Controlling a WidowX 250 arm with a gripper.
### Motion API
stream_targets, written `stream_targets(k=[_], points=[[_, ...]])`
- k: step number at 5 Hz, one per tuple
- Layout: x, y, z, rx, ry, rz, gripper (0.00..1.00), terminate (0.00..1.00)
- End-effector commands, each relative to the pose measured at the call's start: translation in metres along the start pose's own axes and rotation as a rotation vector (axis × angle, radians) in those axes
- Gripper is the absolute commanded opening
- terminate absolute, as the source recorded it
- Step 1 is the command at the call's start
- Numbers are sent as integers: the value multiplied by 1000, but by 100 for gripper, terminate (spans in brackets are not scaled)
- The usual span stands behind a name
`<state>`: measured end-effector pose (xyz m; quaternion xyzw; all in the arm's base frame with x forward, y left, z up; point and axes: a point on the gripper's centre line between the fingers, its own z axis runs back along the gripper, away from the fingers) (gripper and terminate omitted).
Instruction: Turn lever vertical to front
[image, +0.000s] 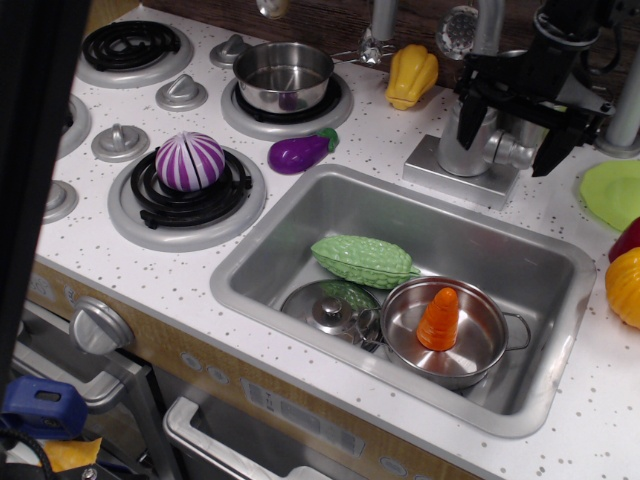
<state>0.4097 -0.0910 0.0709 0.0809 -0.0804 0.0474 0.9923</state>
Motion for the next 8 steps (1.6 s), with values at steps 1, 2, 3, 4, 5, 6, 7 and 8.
stream_targets(k=[1,2,3,4,5,6,7,8], points=[[21,0,33,-11,-147,7,100,0],[31,1,28,-25,-179,-4,100,0],[40,4,23,-34,-199,-9,100,0],[47,5,24,-40,-210,-15,100,0],[56,4,20,-52,-235,-26,100,0],[63,5,17,-35,-256,-23,100,0],[64,4,20,-36,-233,-14,0,0],[61,1,20,-37,-216,6,0,0]])
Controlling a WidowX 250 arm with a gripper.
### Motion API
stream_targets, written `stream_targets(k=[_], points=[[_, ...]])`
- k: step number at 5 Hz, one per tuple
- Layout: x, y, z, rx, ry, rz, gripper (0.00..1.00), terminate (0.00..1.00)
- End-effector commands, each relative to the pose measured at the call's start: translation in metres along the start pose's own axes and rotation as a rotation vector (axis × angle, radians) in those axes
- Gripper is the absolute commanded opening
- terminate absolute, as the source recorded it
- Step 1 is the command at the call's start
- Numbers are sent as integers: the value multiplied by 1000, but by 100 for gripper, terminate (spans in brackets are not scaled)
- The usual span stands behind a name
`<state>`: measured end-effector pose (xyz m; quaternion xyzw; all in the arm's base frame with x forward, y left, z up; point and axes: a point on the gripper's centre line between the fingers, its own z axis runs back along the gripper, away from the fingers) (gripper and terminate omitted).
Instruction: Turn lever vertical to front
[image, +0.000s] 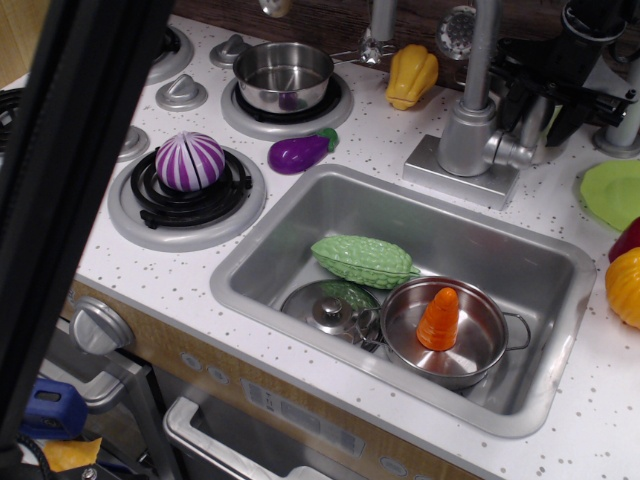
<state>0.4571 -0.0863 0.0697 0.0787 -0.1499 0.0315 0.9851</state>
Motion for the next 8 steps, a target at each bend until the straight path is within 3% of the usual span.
stream_targets(k=[1,3,5,8], points=[[8,-2,33,-39,-16,62,0,0],[-14,-5,45,-85,73,138,0,0],[-33,-14,42,-113,104,182,0,0],[-55,-27,16,-117,65,227,0,0]])
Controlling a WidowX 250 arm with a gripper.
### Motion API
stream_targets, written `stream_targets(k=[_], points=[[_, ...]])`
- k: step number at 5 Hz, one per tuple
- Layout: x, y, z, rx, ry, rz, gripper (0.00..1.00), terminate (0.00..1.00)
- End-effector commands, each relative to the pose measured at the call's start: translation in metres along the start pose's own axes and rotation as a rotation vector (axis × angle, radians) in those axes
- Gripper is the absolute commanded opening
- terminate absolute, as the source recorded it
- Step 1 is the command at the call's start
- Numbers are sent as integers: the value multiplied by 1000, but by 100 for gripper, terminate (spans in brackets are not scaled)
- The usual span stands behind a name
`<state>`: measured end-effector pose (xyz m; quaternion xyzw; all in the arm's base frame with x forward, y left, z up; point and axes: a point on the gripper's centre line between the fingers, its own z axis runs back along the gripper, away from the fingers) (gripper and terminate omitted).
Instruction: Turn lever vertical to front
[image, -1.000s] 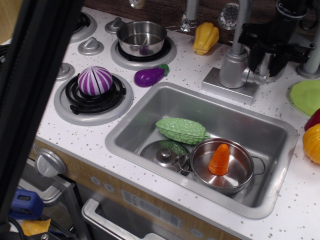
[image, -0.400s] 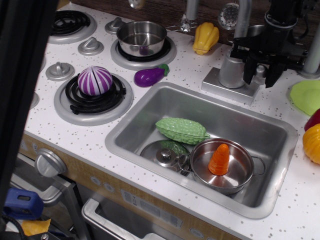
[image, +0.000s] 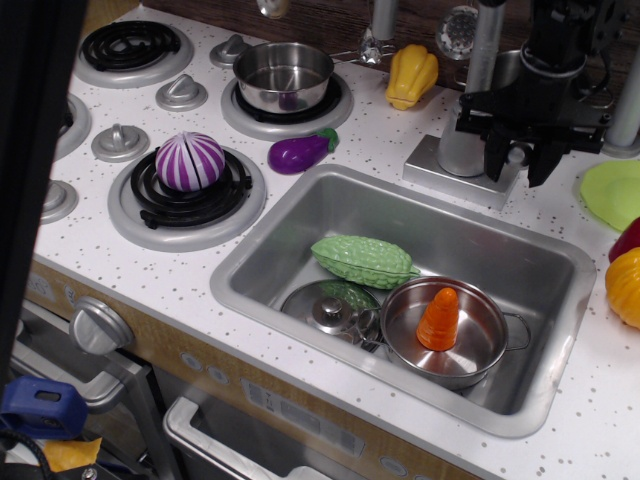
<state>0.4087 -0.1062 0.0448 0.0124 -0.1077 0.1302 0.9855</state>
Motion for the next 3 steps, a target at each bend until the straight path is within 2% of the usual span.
stream_targets(k=[1,2,3], points=[[-15,-12,13,8,-88,25,0,0],[-22,-13,1,6,-125,47,0,0],[-27,-18,-7,19,-158,67,0,100]])
